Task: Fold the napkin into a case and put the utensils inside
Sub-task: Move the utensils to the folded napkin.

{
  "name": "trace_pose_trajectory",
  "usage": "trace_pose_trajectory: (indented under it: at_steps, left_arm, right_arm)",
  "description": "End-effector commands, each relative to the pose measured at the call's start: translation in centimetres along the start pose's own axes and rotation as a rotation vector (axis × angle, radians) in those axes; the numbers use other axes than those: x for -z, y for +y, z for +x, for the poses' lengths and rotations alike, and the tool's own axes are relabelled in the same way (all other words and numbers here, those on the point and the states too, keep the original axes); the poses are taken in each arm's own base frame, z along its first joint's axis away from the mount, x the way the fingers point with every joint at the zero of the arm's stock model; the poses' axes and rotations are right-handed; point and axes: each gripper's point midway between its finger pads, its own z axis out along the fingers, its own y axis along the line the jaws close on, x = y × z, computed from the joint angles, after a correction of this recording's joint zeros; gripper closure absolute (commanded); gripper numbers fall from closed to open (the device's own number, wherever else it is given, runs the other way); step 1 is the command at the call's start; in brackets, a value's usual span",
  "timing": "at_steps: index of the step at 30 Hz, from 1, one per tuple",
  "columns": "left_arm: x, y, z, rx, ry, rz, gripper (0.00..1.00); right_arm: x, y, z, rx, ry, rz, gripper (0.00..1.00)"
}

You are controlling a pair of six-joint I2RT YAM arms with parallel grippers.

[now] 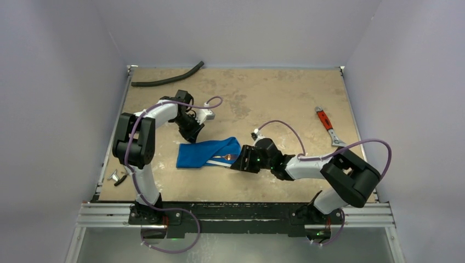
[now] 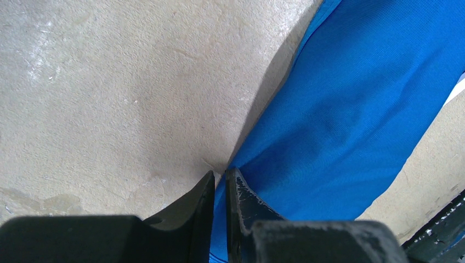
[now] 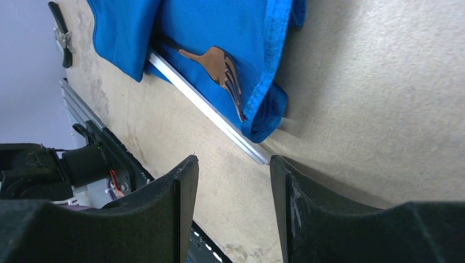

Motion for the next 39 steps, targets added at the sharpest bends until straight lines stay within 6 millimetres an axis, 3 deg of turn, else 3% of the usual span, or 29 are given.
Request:
trace_pose_trajectory:
  at_steps: [1, 11, 19, 33, 39]
  left_arm:
    - [-0.8, 0.1, 0.8, -0.018, 0.031, -0.005, 0.88]
    - [-0.9, 0.0, 0.9, -0.02, 0.037, 0.001, 0.88]
    - [-1.1, 0.0, 1.1, -0.024, 0.046, 0.007, 0.88]
    - [-1.1, 0.0, 1.3, -0.033, 0.054, 0.01, 0.87]
    - [-1.2, -0.1, 1.5, -0.036, 0.058, 0.013, 0.88]
  right_arm:
    - [-0.4, 0.1, 1.2, 0.038, 0.05, -0.036, 0.46]
    - [-0.9, -0.3, 1.1, 0.022, 0.032, -0.03, 0.53]
    - [-0.3, 1.3, -1.3, 0.034, -0.067, -0.053, 0.69]
    - [-0.9, 3.4, -3.9, 0.076, -0.121, -0.047, 0.75]
    - [-1.5, 4.1, -4.3, 0.091, -0.1, -0.044, 0.85]
